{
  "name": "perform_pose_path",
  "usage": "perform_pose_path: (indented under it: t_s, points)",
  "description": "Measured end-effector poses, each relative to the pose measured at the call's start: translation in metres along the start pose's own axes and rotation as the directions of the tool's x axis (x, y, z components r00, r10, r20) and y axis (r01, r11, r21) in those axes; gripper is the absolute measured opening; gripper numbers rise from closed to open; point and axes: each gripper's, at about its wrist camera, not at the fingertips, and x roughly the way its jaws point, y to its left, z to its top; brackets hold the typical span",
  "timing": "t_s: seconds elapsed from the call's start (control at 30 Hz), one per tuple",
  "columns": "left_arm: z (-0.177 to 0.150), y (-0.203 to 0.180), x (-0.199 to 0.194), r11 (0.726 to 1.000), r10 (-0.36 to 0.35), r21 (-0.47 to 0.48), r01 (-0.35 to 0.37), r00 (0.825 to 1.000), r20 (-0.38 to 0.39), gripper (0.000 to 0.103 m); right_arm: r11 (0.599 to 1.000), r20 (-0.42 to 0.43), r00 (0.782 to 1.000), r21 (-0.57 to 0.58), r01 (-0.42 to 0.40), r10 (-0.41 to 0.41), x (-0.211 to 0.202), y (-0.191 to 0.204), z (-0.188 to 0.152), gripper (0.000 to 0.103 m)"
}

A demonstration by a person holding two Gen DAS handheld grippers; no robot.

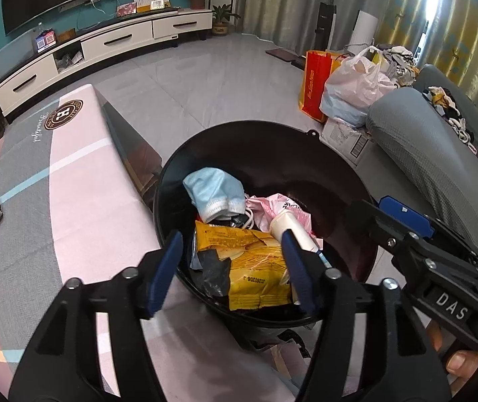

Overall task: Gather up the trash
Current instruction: 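Open both tools to drop the cloth and cup into the bin, then move both open tools back toward the green bag and medicine box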

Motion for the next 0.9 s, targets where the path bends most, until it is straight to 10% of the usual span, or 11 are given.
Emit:
perform_pose_path:
  t_s: [0.57, 0.9]
  points:
    - [-0.015, 0.013, -0.042, 0.998, 0.030, -0.054, -0.028, 0.999, 0.044, 0.099, 0.996, -0.020, 0.996, 0.020, 0.091, -0.090, -0.032, -0.004, -0.009, 0.086]
    - [-0.045, 0.021, -0.073, 0.998, 0.045, -0.055, -0.043, 0.998, 0.033, 0.100, 0.993, -0.087, 0.989, -0.024, 0.115, -0.116, -0.046, 0.013, -0.023, 0.090]
